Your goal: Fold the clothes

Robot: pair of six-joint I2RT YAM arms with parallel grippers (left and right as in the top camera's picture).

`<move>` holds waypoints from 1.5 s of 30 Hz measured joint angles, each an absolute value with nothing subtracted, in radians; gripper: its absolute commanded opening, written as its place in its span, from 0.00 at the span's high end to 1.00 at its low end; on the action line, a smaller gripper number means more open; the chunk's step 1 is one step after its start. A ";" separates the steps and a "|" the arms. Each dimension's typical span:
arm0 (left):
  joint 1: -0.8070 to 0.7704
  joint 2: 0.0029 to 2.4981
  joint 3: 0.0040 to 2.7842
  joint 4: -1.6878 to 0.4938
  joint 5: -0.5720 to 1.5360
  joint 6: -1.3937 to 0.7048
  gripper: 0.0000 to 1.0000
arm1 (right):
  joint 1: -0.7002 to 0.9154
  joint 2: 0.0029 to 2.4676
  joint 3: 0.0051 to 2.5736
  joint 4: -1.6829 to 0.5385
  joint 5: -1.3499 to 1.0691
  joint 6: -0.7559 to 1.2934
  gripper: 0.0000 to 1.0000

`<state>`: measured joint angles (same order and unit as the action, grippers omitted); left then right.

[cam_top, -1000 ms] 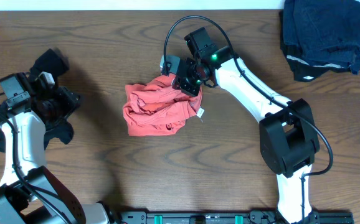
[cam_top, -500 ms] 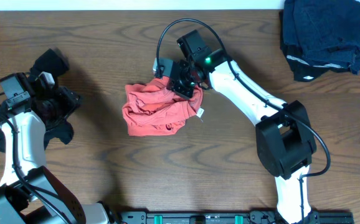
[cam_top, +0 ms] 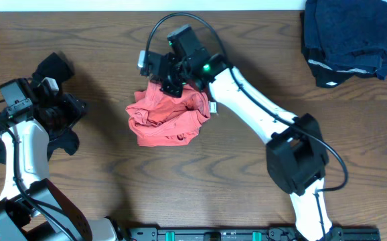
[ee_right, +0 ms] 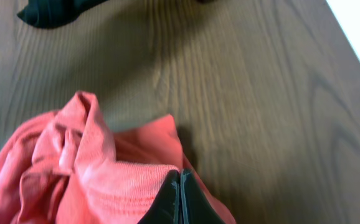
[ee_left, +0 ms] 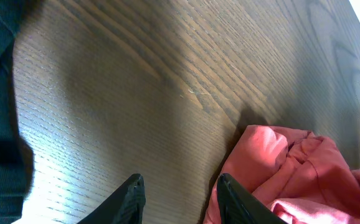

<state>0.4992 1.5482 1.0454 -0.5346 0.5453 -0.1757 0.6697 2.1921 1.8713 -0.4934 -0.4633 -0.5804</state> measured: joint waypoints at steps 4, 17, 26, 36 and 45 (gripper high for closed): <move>0.499 1.548 1.045 -0.535 0.545 -0.176 0.60 | 0.690 2.235 1.871 -0.444 -0.474 -0.529 0.99; 0.477 1.548 1.045 -0.533 0.545 -0.175 0.60 | 0.738 2.257 1.945 -0.602 -0.473 -0.405 0.17; 0.477 1.548 1.045 -0.533 0.543 -0.172 0.60 | 0.682 2.238 2.165 -1.143 -0.447 -0.472 0.21; 0.477 1.548 1.045 -0.533 0.543 -0.161 0.60 | 0.695 2.238 2.033 -1.256 -0.406 -0.657 0.27; 0.477 1.548 1.045 -0.533 0.543 -0.156 0.60 | 0.728 2.238 1.910 -1.021 -0.339 -0.688 0.35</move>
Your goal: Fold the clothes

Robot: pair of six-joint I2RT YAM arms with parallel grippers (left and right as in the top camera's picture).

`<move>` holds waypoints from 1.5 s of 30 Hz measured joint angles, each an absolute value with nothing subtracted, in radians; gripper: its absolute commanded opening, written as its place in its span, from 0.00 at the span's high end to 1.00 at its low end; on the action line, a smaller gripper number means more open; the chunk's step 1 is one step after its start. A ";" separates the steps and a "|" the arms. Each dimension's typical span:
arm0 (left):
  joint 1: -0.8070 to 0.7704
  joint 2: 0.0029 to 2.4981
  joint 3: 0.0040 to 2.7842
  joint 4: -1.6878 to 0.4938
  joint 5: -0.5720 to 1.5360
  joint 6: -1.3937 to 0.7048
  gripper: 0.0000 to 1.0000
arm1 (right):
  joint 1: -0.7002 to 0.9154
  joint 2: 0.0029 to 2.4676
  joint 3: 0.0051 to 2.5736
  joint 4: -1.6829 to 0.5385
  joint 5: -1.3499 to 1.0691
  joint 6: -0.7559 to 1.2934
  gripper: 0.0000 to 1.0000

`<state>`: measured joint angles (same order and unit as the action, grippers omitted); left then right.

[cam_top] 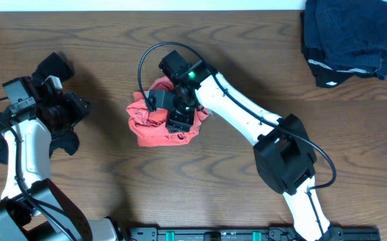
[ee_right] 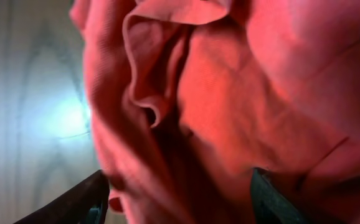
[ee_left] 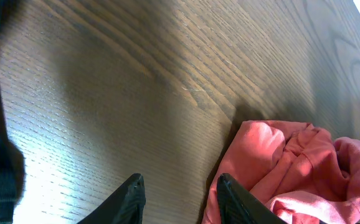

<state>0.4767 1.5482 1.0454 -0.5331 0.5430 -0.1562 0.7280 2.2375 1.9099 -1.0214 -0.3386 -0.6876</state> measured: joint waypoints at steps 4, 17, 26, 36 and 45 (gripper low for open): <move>0.477 1.548 1.045 -0.533 0.543 -0.156 0.60 | 0.728 2.238 1.904 -1.012 -0.316 -0.675 0.72; 0.477 1.548 1.045 -0.533 0.543 -0.152 0.60 | 0.859 2.238 2.007 -1.165 -0.348 -0.583 0.99; 0.477 1.548 1.045 -0.533 0.543 -0.152 0.60 | 0.932 2.238 2.013 -1.215 -0.481 -0.543 0.34; 0.477 1.548 1.045 -0.533 0.543 -0.152 0.60 | 0.898 2.238 2.095 -1.300 -0.484 -0.482 0.28; 0.477 1.548 1.045 -0.533 0.543 -0.152 0.60 | 0.666 2.237 2.166 -1.303 -0.434 -0.167 0.32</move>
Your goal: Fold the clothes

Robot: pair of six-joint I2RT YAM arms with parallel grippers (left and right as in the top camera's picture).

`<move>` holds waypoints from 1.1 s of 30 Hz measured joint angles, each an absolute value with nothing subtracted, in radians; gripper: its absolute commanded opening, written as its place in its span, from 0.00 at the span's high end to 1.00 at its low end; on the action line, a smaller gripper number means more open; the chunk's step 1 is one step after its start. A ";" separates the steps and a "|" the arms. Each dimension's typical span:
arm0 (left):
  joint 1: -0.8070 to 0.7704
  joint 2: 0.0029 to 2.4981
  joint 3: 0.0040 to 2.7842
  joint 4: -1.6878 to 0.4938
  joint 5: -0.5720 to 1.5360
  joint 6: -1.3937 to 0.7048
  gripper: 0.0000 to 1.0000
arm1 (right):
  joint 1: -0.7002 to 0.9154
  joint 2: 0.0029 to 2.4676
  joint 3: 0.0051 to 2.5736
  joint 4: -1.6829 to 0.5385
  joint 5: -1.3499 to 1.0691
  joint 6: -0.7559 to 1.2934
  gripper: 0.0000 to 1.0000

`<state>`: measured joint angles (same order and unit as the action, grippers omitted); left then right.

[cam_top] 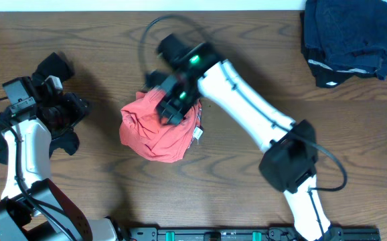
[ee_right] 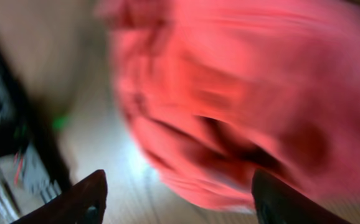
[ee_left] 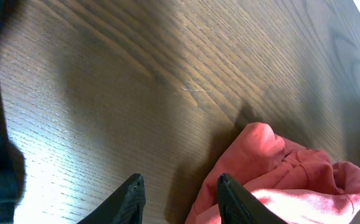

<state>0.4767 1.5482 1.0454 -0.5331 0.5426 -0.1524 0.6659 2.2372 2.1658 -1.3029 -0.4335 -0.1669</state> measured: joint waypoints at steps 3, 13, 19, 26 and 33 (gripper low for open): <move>0.477 1.548 1.045 -0.533 0.543 -0.153 0.60 | 0.582 2.237 2.117 -1.274 -0.433 -0.079 0.37; 0.477 1.548 1.045 -0.533 0.543 -0.152 0.60 | 0.561 2.237 1.928 -1.182 -0.478 0.084 0.50; 0.477 1.548 1.045 -0.533 0.543 -0.152 0.60 | 0.568 2.237 1.866 -1.123 -0.485 0.147 0.60; 0.477 1.548 1.045 -0.533 0.543 -0.150 0.60 | 0.567 2.237 1.837 -1.114 -0.461 0.184 0.64; 0.477 1.548 1.045 -0.533 0.543 -0.149 0.60 | 0.567 2.237 1.837 -1.095 -0.447 0.201 0.81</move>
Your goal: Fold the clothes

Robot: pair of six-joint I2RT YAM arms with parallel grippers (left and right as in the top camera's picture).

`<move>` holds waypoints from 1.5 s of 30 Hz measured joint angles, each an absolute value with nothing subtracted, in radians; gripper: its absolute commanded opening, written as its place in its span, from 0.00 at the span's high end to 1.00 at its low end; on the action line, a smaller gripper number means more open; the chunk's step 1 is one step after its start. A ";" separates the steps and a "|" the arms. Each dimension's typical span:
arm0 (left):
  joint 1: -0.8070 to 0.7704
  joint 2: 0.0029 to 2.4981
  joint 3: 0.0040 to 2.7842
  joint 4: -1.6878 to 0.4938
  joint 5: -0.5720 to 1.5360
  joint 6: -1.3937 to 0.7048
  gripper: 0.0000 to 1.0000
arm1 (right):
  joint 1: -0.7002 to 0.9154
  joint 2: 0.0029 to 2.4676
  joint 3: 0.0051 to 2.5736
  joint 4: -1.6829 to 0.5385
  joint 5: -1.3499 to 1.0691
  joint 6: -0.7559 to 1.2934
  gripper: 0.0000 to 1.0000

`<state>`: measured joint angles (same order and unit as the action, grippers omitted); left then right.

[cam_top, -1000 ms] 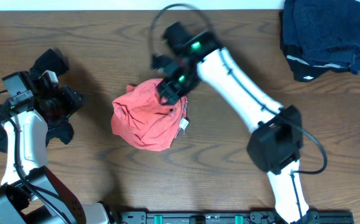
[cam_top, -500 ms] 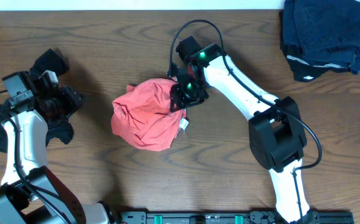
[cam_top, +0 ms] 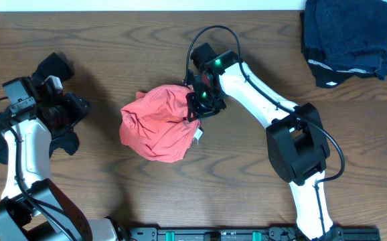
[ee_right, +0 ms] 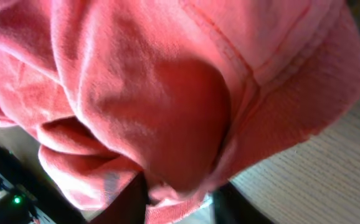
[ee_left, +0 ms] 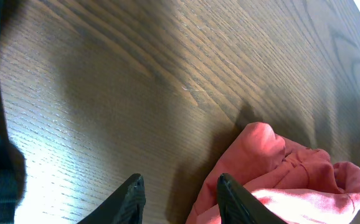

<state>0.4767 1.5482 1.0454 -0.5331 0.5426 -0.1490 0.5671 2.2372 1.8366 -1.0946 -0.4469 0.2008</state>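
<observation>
A crumpled red garment lies bunched at mid-table. My right gripper is at its right edge. In the right wrist view the red garment fills the frame, and a fold of it is pinched between the dark fingers of the right gripper. My left gripper hovers to the left of the garment. It is the left gripper with jaws open over bare wood, the red garment just beyond its right finger.
A folded dark blue pile sits at the far right corner. Dark cloth lies beneath the left arm and shows as dark cloth at the left wrist view's edge. The wooden table stretches in front.
My right gripper was open above the garment's upper left part; it is now at the garment's right edge with its fingers closed on a fold. The garment and left arm have not moved.
First my right gripper was shut on the garment's upper edge. Then it was open, pressed into the middle of the heap. Later the heap lay a little further left and rounder, gripper open over it. Now the gripper grips the right edge.
</observation>
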 measured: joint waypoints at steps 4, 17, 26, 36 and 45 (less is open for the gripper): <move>0.477 1.548 1.045 -0.533 0.543 -0.149 0.60 | 0.567 2.237 1.837 -1.093 -0.434 0.213 0.80; 0.477 1.548 1.045 -0.533 0.543 -0.149 0.60 | 0.559 2.237 1.837 -1.128 -0.403 0.227 0.67; 0.477 1.548 1.045 -0.533 0.542 -0.149 0.60 | 0.561 2.237 1.837 -1.091 -0.408 0.230 0.99; 0.477 1.548 1.045 -0.533 0.543 -0.149 0.60 | 0.558 2.237 1.847 -1.080 -0.444 0.225 0.99; 0.477 1.548 1.045 -0.533 0.543 -0.149 0.60 | 0.558 2.210 2.072 -1.129 -0.422 0.159 0.99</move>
